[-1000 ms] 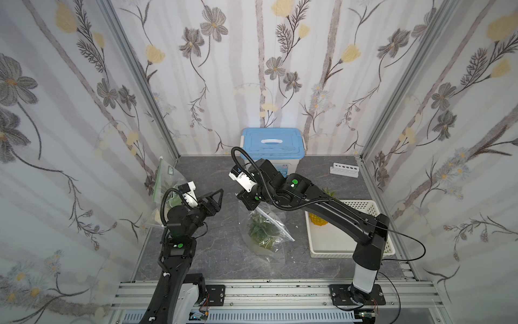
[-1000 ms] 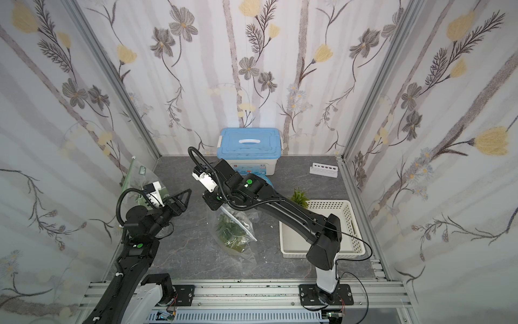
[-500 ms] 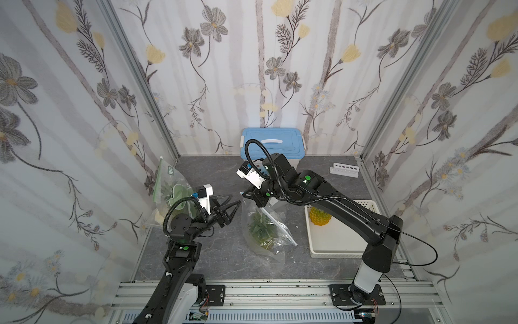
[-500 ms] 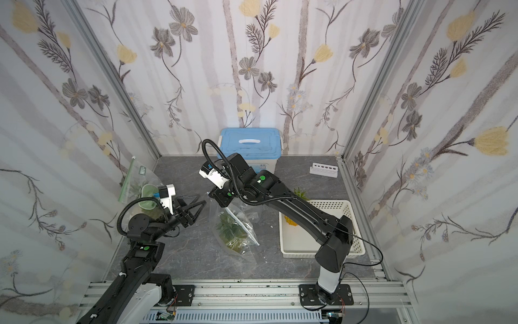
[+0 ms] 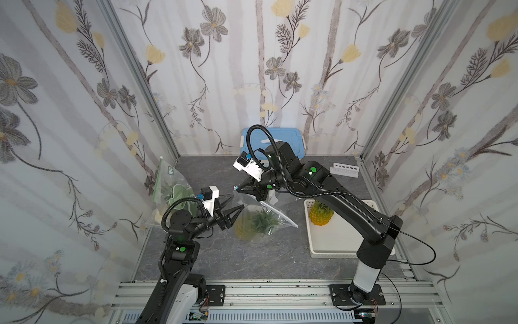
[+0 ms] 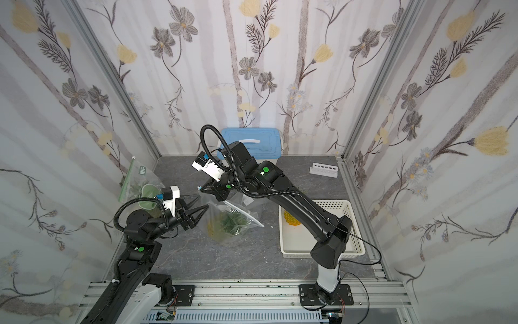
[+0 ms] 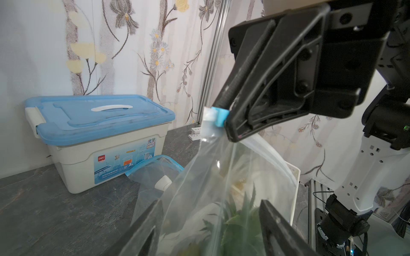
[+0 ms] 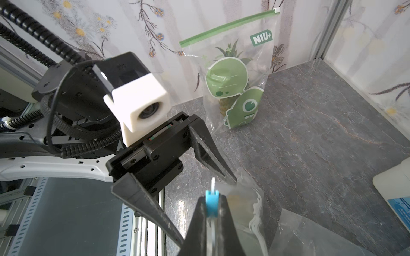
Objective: Open the zip-top bag and take out the pineapple
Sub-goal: Unzip the zipper on the zipper food storage bag.
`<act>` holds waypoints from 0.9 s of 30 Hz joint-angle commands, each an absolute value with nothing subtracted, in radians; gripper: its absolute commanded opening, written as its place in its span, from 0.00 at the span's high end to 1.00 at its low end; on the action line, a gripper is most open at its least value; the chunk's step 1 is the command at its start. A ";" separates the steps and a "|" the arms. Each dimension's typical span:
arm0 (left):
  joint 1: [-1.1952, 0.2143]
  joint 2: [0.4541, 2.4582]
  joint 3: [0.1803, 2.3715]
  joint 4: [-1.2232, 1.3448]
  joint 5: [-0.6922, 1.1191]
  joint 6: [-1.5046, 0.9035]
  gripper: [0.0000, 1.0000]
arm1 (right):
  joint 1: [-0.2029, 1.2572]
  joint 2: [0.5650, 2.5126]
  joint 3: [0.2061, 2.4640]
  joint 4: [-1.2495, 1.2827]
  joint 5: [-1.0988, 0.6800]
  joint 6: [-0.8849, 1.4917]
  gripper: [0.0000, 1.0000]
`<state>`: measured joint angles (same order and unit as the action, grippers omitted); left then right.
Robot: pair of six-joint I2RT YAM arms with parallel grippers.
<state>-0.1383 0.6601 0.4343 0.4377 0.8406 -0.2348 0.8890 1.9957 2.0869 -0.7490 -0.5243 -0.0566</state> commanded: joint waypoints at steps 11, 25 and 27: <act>-0.138 0.609 0.445 0.368 0.649 -0.132 0.31 | 0.890 2.045 2.109 -0.749 -0.555 -0.121 1.00; -0.135 0.771 0.554 0.437 0.781 -0.116 0.52 | 0.891 2.068 2.107 -0.776 -0.477 -0.179 1.00; -0.135 0.773 0.560 0.430 0.802 -0.112 0.49 | 0.891 2.066 2.106 -0.776 -0.464 -0.188 1.00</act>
<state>-0.1337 0.7723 0.5388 0.3588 0.7074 -0.1333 0.8886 2.0602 2.1044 -0.7738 -0.4942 -0.1448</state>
